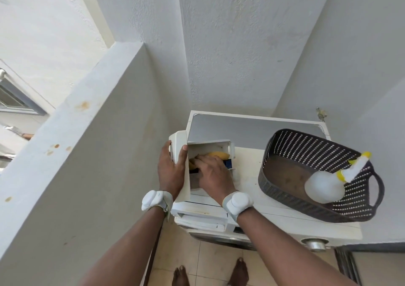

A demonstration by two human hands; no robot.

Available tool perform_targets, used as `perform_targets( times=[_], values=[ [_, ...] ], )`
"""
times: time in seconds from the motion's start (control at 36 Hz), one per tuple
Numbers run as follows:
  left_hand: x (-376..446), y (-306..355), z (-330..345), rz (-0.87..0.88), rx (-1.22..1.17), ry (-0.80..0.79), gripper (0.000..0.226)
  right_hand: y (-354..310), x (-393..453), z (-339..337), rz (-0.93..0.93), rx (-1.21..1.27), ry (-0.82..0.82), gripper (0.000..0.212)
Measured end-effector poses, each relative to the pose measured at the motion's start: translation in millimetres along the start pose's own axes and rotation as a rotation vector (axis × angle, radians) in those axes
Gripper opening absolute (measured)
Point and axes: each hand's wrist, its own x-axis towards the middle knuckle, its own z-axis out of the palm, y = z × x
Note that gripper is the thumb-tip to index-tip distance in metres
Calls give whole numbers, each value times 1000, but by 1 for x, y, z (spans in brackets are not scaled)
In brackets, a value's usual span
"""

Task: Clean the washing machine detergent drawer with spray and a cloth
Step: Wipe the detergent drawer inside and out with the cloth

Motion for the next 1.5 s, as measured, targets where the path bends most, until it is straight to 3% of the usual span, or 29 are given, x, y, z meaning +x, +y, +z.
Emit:
perform_targets(
  times=[0.14, 0.28, 0.39, 0.47, 0.61, 0.69, 0.83, 1.06, 1.14, 1.22, 1.33, 1.5],
  values=[
    [5, -2, 0, -1, 8, -21, 79, 40, -1, -13, 258, -165, 5, 34],
    [6, -3, 1, -7, 19, -28, 80, 16, 3, -11, 354, -191, -57, 32],
    [8, -2, 1, -27, 32, -36, 80, -9, 15, 2, 306, -53, -44, 30],
    [14, -4, 1, -47, 46, -44, 83, -32, 20, 10, 190, 42, -26, 13],
    [18, -6, 2, -55, 50, -54, 87, -8, -4, 15, 254, 65, 148, 38],
    [23, -5, 2, -73, 43, -60, 86, 19, -20, 10, 409, 1, 262, 36],
    [21, -4, 2, -77, 41, -58, 85, 20, -21, 13, 479, -39, 290, 34],
    [20, -2, 0, -75, 46, -52, 86, -32, -16, 31, 207, -56, 138, 28],
    [21, -3, 0, -79, 35, -59, 88, -14, -18, 23, 298, -105, 197, 42],
    [20, -3, 0, -83, 20, -56, 85, 3, -27, 18, 483, -100, 303, 33],
    [20, -1, -1, -89, 12, -54, 84, -5, -20, 24, 548, -92, 285, 28],
    [21, 2, -1, -98, 30, -79, 83, -17, -13, 21, 260, -99, 93, 36]
  ],
)
